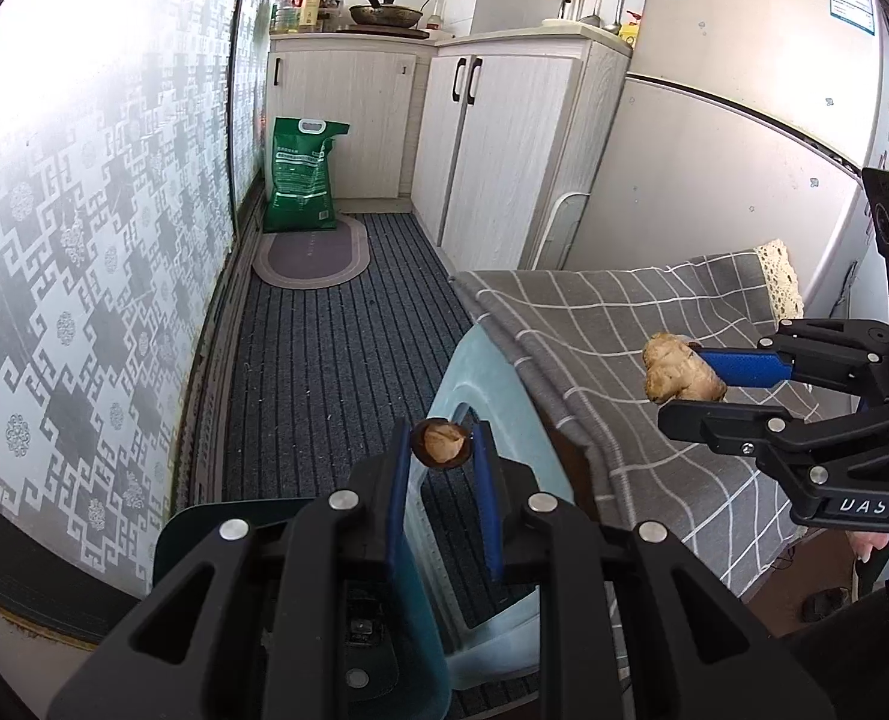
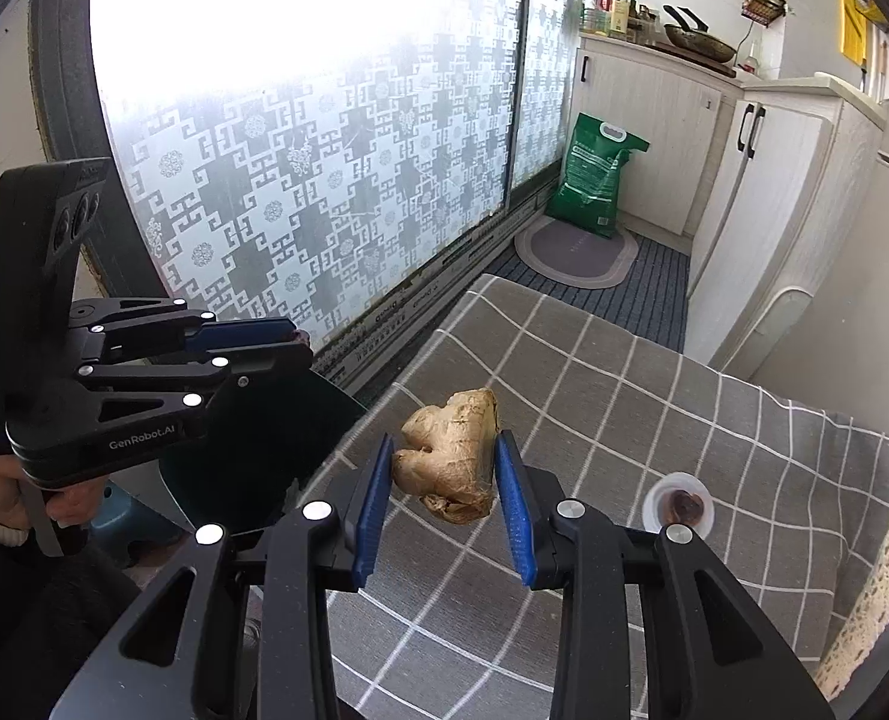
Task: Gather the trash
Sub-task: 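Grasp the ginger root with the right gripper while the left gripper holds the walnut shell, then carry walnut shell and ginger over the green bin and open both grippers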
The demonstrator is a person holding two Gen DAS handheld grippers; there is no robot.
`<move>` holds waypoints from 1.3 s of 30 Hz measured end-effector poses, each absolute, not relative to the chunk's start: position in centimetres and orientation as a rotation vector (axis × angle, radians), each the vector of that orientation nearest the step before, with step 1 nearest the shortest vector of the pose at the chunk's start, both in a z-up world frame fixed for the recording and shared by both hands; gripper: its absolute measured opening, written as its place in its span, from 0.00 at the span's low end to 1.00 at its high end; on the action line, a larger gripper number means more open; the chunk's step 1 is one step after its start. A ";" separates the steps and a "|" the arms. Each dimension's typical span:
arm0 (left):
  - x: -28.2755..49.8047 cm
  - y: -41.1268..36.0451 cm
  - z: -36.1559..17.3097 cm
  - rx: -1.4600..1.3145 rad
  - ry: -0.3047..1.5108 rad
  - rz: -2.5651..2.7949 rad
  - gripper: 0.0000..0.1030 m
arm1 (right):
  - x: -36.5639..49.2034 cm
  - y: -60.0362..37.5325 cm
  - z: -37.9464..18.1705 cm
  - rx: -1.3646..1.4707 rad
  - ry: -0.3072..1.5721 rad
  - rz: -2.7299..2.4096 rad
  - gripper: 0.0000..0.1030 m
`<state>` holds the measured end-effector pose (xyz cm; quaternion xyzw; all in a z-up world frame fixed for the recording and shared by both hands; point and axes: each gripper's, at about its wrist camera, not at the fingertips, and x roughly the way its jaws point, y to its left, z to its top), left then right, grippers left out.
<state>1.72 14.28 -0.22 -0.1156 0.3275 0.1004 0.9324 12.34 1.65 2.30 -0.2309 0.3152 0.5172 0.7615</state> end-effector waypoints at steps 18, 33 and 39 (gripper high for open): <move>-2.2 18.4 -4.8 -0.259 0.796 0.288 0.22 | 8.3 7.4 1.0 -0.556 0.698 1.229 0.34; -2.8 19.4 -9.9 -0.276 0.955 0.283 0.22 | 5.6 11.4 -2.3 -0.629 0.783 1.294 0.34; -3.1 20.0 -11.2 -0.292 1.004 0.294 0.22 | 5.3 12.5 -3.7 -0.640 0.828 1.304 0.34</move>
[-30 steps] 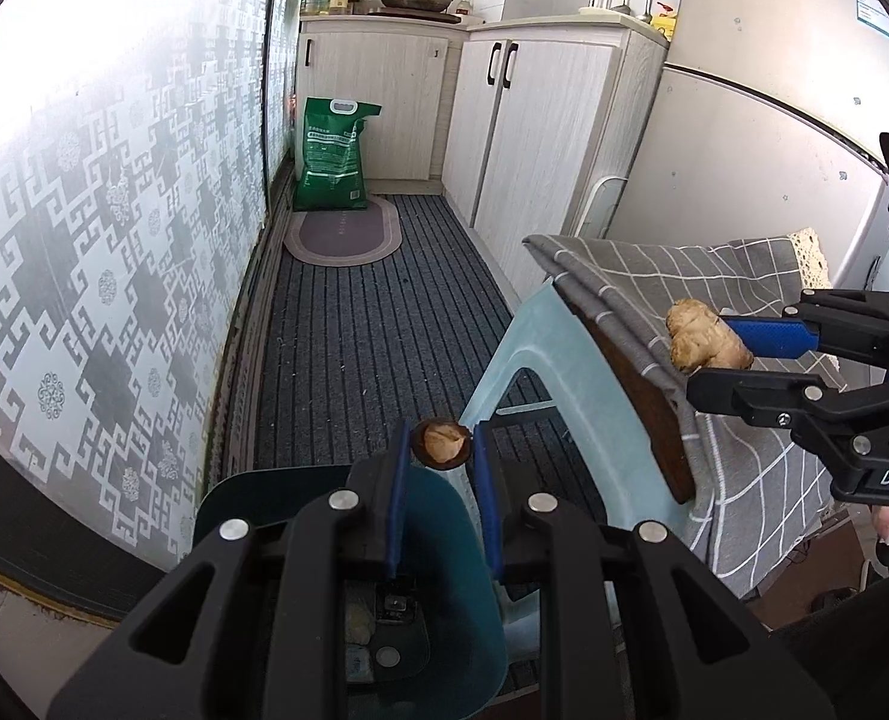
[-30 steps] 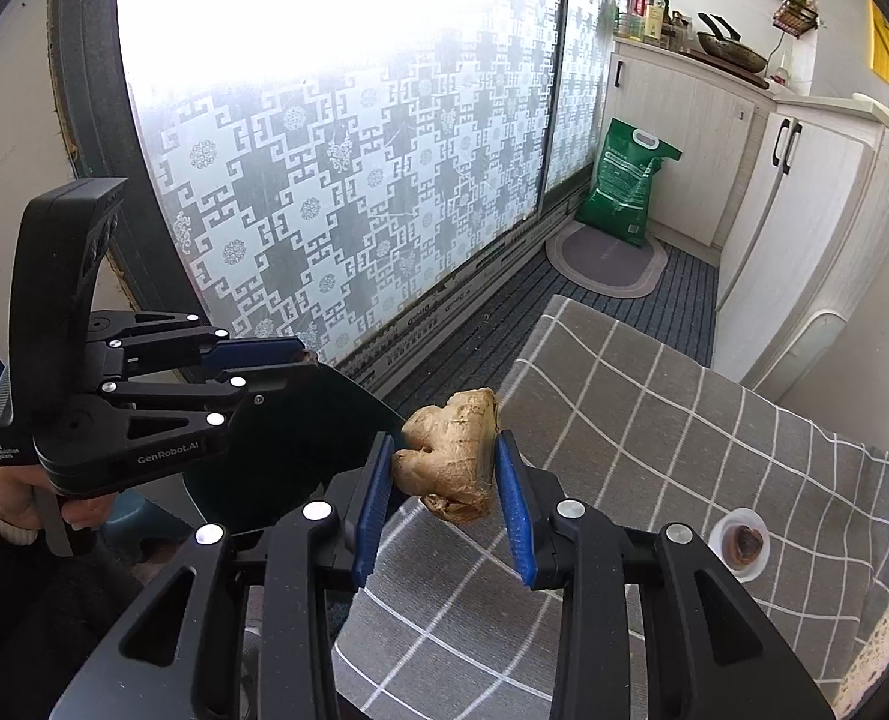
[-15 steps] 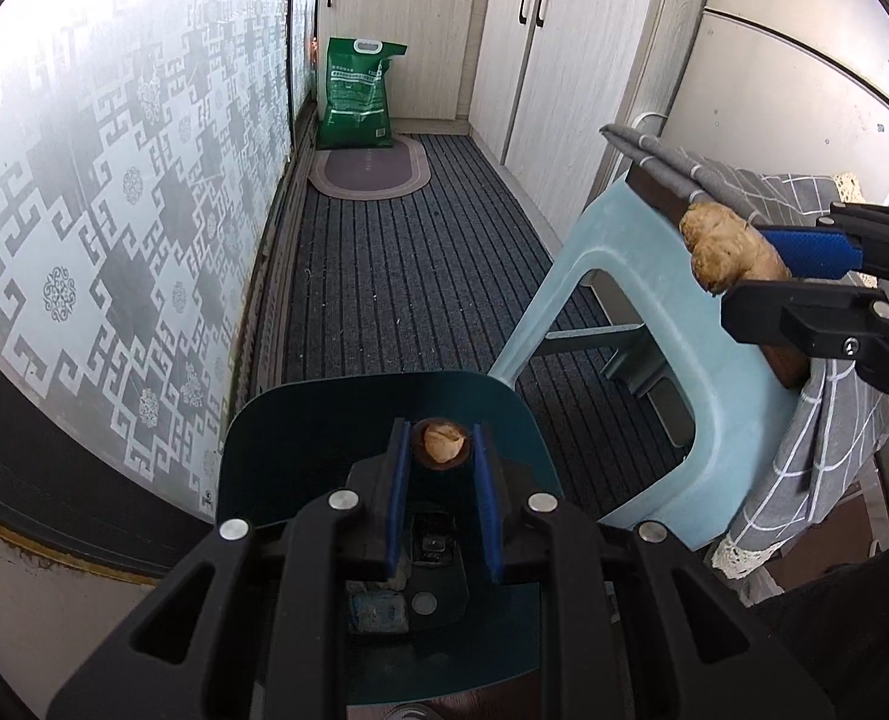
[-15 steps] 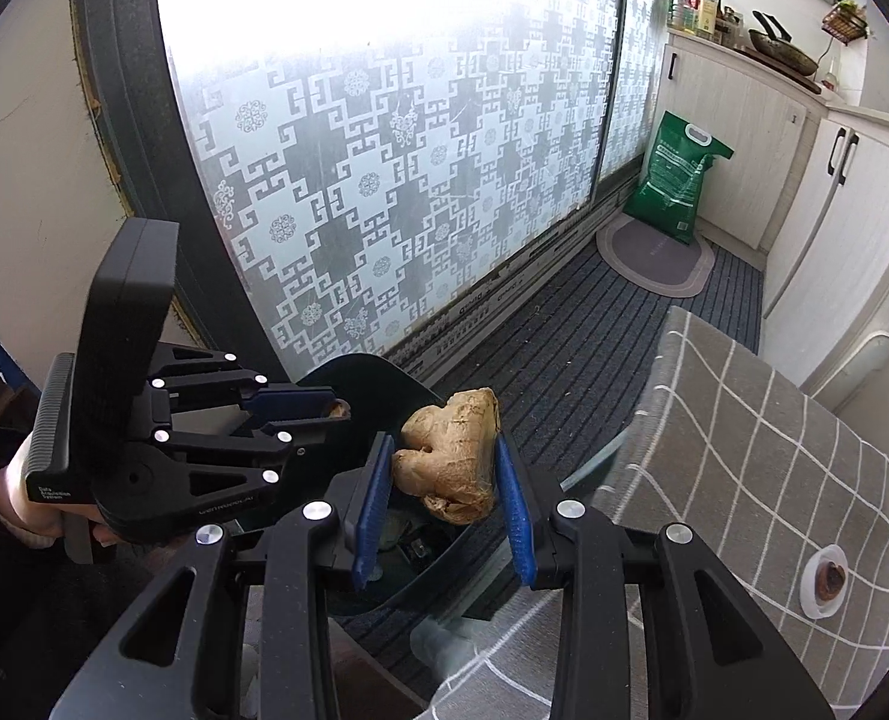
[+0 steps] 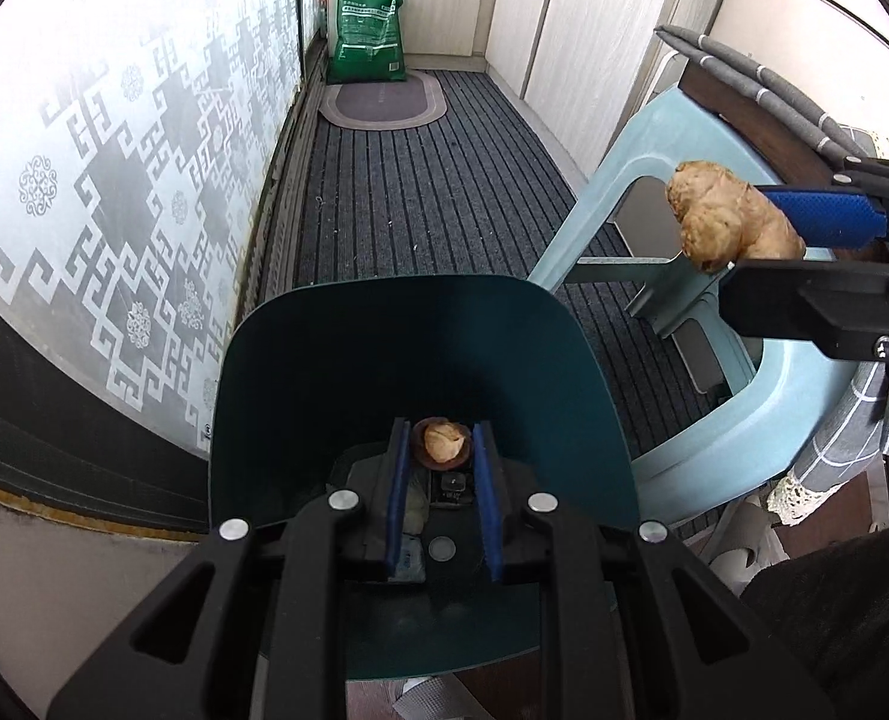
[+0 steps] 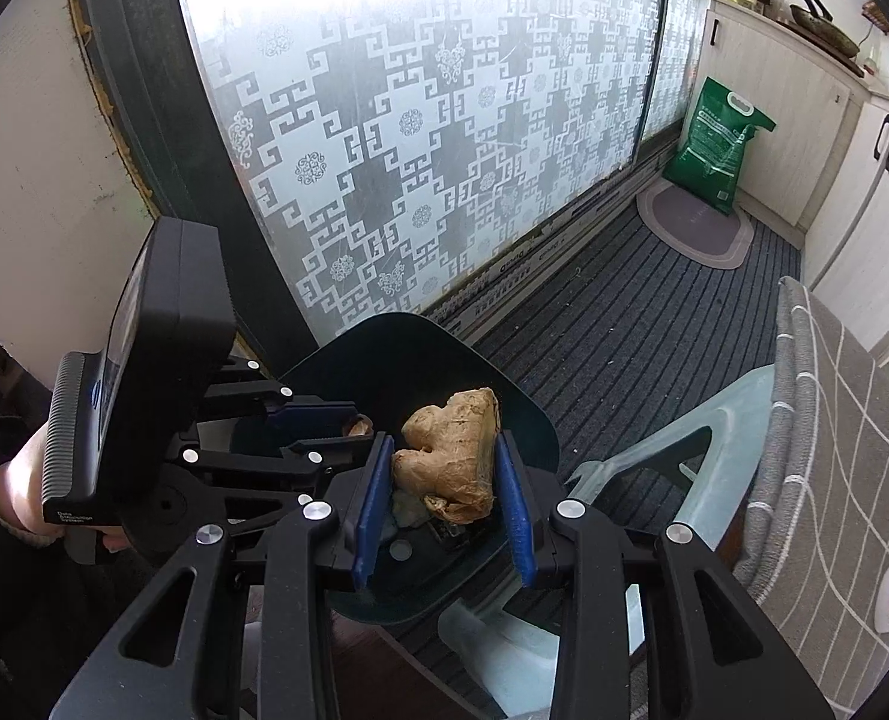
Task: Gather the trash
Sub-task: 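Carry walnut shell and ginger over the green bin and open both grippers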
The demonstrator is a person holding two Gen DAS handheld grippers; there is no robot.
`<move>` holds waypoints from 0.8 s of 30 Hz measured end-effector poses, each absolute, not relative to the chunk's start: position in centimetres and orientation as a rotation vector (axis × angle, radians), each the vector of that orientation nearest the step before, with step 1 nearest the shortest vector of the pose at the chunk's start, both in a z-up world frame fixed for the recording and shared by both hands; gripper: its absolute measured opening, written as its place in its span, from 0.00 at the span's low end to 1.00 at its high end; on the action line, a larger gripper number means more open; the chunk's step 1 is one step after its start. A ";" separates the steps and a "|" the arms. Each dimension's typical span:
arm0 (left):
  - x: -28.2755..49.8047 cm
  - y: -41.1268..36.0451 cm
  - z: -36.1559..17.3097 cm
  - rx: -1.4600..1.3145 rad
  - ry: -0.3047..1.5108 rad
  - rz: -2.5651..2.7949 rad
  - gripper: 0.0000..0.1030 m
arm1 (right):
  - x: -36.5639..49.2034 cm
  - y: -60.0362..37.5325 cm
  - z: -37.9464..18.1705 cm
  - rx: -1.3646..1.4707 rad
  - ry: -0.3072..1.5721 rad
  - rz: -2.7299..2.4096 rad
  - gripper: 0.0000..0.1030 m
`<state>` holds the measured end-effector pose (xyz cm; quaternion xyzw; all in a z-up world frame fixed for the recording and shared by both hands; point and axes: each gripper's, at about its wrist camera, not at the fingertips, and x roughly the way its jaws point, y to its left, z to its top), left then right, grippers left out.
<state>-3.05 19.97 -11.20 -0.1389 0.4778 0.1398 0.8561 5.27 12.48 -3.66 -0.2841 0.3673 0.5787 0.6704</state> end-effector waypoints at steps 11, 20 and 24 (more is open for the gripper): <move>-4.0 21.1 -11.9 -0.300 1.019 0.324 0.23 | 4.0 14.0 -5.7 -0.694 0.873 1.311 0.34; -5.5 21.5 -8.4 -0.313 0.860 0.341 0.20 | 3.5 14.8 -7.6 -0.728 0.903 1.306 0.34; -6.3 21.5 -6.3 -0.321 0.768 0.347 0.14 | 3.2 15.0 -8.5 -0.753 0.915 1.305 0.34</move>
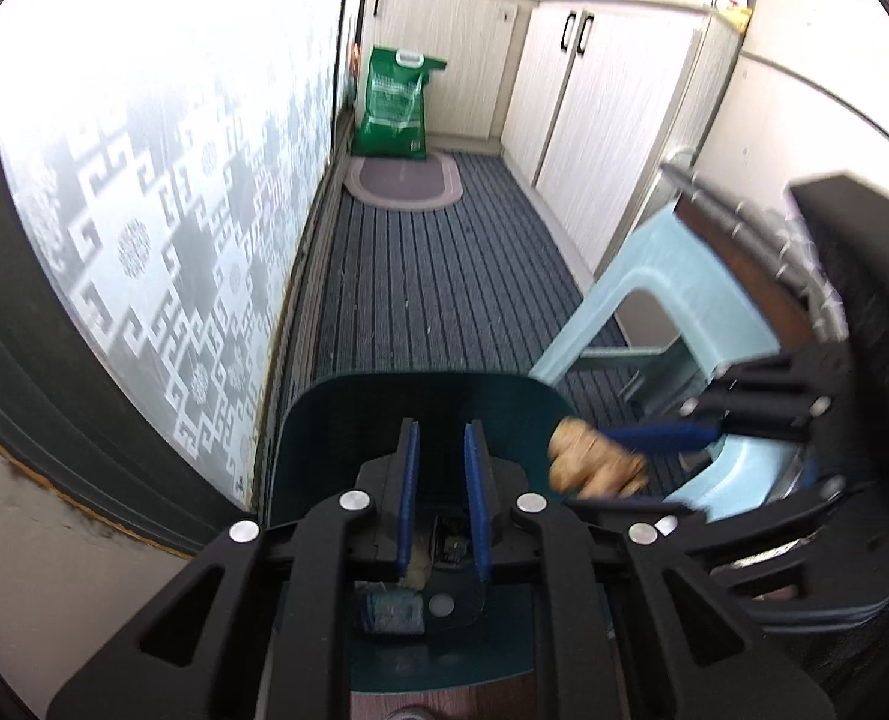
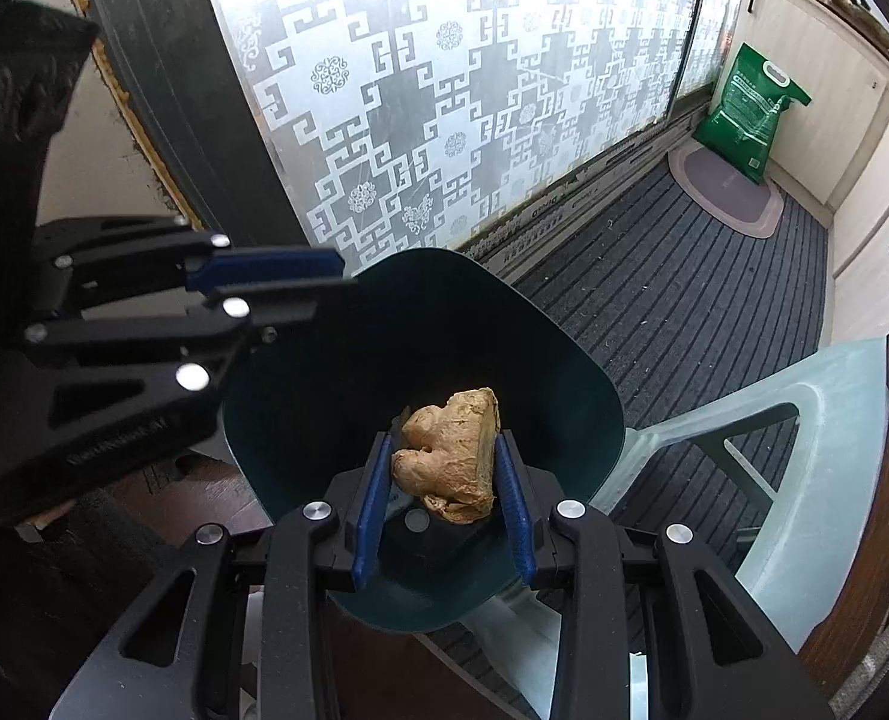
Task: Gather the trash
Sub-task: 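Carry walnut shell and ginger over the green bin and open both grippers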
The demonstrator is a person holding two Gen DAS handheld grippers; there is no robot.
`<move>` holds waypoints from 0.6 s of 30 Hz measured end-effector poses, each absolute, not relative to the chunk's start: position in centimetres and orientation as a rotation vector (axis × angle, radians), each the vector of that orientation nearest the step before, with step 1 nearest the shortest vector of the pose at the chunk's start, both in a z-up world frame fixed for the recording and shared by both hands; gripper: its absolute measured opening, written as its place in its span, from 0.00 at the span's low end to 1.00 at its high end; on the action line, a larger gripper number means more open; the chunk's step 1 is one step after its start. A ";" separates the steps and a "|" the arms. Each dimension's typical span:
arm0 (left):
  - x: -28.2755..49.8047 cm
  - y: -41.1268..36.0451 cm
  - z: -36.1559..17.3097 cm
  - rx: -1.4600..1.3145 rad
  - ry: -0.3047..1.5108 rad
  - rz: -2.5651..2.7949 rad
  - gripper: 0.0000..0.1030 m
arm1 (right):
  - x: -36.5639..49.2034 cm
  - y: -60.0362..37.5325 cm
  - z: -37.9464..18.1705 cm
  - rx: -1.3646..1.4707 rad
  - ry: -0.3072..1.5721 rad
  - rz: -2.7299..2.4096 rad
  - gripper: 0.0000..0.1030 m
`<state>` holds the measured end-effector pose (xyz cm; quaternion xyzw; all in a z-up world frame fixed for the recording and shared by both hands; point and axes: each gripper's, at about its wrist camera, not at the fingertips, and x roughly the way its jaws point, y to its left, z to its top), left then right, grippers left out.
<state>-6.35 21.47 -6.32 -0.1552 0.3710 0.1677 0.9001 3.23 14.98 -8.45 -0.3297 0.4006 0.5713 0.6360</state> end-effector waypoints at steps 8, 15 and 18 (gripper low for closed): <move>-7.9 21.4 -2.7 -0.330 0.575 0.358 0.08 | 2.9 15.2 -10.9 -0.786 0.968 1.308 0.34; -9.2 20.9 0.2 -0.327 0.462 0.348 0.08 | 2.4 15.4 -12.0 -0.811 0.979 1.312 0.42; -9.0 20.7 1.1 -0.337 0.440 0.336 0.08 | 2.2 15.2 -11.4 -0.795 0.955 1.322 0.37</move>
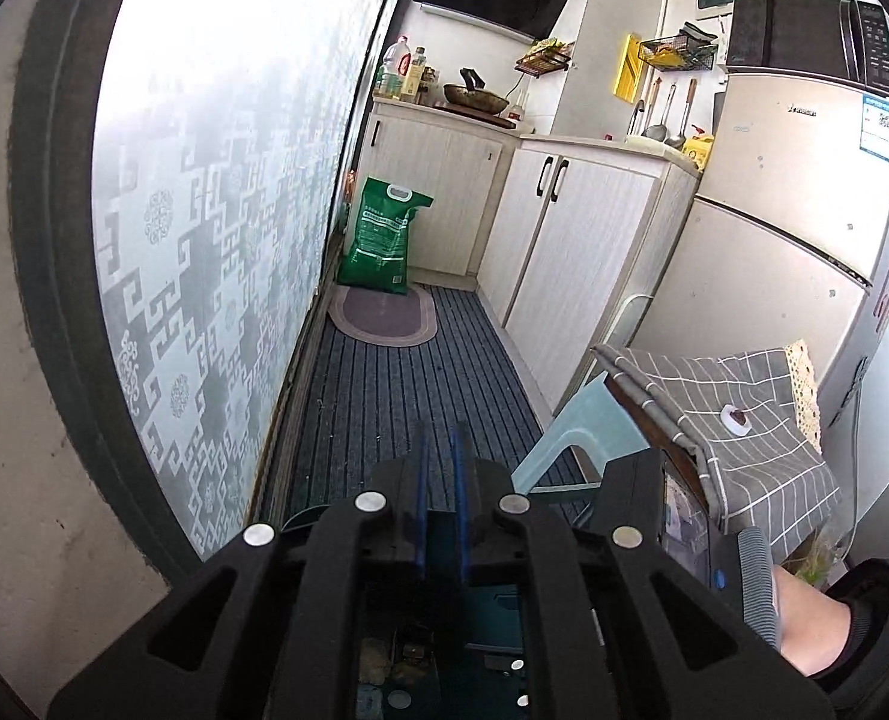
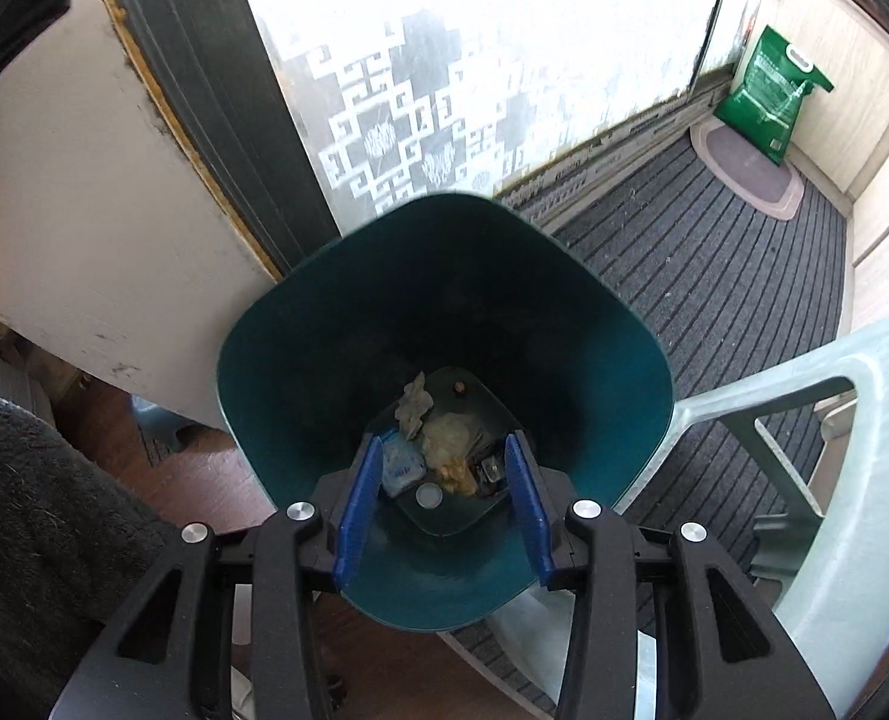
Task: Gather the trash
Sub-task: 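Carry walnut shell and ginger over the green bin and open both grippers, then return both tools to the stool and grasp the white cup lid with the left gripper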
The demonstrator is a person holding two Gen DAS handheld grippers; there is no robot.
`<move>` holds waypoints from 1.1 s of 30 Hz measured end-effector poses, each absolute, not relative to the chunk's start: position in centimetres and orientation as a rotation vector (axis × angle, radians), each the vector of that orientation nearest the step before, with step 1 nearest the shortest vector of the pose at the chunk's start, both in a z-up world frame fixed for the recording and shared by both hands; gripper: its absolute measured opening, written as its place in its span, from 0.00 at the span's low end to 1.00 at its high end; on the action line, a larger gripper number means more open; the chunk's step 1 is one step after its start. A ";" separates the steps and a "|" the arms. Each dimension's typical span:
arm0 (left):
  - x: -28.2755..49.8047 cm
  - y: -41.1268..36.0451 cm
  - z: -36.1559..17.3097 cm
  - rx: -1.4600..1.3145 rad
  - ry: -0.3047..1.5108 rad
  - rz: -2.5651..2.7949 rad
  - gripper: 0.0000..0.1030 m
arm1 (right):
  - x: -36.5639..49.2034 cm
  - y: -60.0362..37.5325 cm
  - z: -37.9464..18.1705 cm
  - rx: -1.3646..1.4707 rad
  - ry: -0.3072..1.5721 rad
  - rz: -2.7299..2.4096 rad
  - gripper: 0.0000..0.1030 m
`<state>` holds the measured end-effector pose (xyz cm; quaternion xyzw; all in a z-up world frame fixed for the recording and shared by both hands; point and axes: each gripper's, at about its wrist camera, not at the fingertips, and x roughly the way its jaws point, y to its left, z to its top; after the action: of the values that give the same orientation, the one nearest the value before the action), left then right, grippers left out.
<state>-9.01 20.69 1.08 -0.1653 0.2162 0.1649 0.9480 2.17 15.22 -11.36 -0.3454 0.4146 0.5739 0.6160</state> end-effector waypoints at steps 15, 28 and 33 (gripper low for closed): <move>-6.3 17.4 3.2 -0.326 0.365 0.276 0.13 | 5.5 9.4 -1.3 -0.607 0.724 1.294 0.25; -0.4 11.7 2.8 -0.281 0.426 0.171 0.22 | 13.0 1.3 3.1 -0.509 0.631 1.098 0.25; 2.1 9.5 2.1 -0.264 0.472 0.130 0.24 | 16.2 -1.4 2.8 -0.505 0.625 0.995 0.25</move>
<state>2.07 9.50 2.06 -0.1304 0.2328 0.0641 0.9616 16.19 -1.43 2.82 -0.2355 0.2916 0.4644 0.8024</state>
